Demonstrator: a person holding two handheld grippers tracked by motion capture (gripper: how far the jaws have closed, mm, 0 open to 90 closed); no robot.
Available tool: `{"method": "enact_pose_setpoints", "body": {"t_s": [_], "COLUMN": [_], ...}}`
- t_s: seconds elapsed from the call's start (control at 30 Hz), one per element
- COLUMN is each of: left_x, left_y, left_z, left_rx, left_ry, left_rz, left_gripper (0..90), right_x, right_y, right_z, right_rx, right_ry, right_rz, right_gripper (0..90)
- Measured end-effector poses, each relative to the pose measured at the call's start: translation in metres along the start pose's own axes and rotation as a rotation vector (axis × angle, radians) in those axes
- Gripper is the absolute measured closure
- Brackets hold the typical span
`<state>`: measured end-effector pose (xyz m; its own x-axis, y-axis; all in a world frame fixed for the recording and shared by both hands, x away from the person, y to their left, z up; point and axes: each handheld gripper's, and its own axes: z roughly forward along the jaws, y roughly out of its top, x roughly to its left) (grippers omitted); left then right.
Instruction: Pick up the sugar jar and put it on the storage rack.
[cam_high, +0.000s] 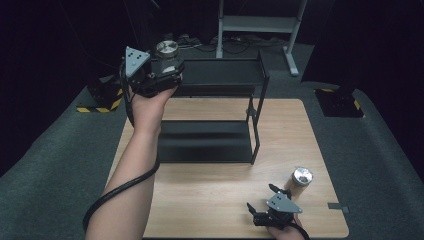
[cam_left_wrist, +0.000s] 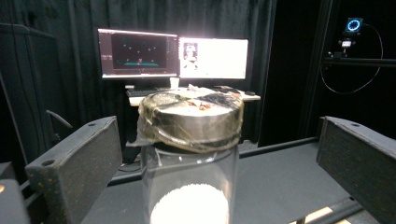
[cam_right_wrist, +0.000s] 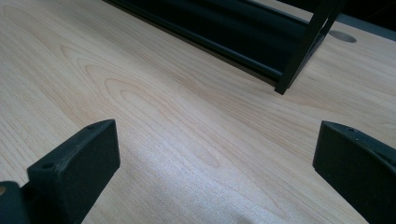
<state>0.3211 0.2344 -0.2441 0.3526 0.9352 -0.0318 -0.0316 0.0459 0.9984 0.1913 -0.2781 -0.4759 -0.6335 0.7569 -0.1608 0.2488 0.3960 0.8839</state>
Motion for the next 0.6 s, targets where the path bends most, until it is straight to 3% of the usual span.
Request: {"method": "enact_pose_setpoints", "body": {"t_s": [0.6], "left_x": [-0.003], "left_y": [-0.018], "left_z": [-0.055], "left_rx": [-0.006], "left_ry": [-0.016], "left_rz": [0.027], "left_gripper": [0.4], "right_x": [-0.001], "right_y": [0.000], "right_z": [0.000], "right_rx": [0.001], "right_ry": [0.006], "right_rz": [-0.004], "right_gripper": [0.0]}}
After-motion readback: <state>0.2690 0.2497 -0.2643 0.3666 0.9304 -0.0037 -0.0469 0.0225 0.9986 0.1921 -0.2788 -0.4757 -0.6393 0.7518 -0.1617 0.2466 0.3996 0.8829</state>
